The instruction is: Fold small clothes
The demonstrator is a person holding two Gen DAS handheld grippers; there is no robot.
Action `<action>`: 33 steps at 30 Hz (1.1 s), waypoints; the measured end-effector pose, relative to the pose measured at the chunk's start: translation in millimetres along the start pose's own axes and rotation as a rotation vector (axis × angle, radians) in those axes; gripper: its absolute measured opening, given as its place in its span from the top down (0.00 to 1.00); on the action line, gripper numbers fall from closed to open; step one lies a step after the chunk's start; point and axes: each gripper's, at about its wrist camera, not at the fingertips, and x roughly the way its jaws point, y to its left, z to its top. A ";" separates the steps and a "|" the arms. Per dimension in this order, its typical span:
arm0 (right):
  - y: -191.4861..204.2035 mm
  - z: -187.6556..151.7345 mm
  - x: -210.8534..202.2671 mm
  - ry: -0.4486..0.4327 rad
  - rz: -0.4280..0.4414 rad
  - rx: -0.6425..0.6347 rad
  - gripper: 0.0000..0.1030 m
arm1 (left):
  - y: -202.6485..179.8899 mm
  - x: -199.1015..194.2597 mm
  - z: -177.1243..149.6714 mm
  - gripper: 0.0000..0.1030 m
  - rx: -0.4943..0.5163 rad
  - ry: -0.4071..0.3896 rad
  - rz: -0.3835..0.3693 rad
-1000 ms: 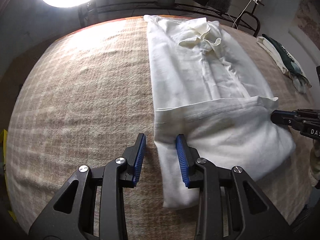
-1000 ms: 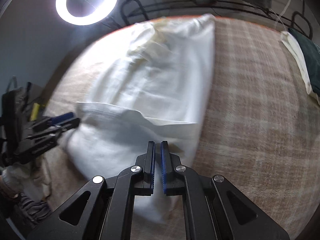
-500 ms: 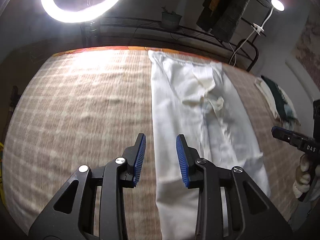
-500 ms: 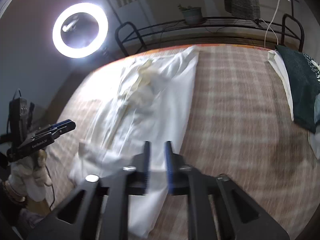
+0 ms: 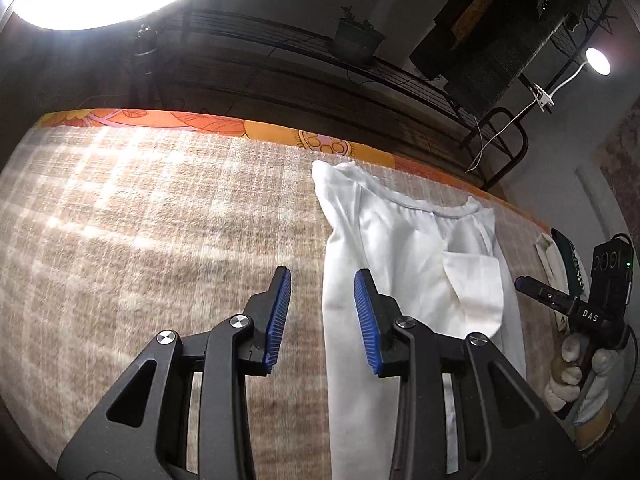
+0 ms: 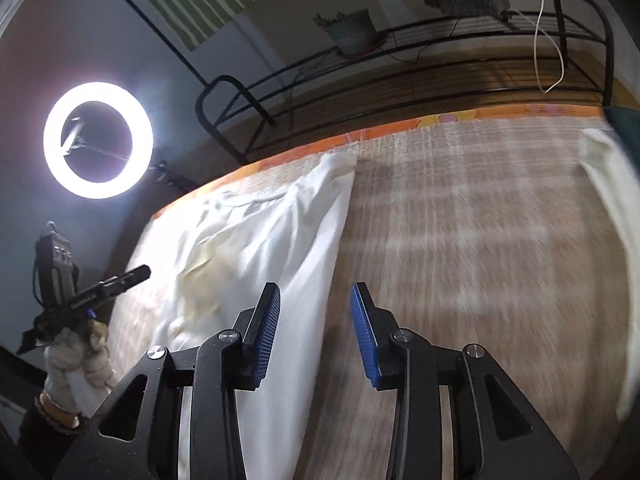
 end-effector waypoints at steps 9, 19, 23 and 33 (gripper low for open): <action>1.0 19.4 35.7 0.004 -0.005 -0.052 0.98 | 3.5 35.9 15.5 0.68 0.054 -0.038 0.036; -11.7 37.7 26.2 -0.045 0.079 -0.005 0.82 | 3.0 44.6 39.1 0.53 0.016 -0.042 -0.011; -12.0 59.7 47.5 -0.041 0.011 -0.010 0.75 | -11.5 58.7 47.3 0.53 0.047 -0.032 -0.009; -18.1 79.6 64.8 -0.062 -0.066 -0.015 0.97 | -28.0 68.0 54.2 0.97 0.068 -0.077 0.047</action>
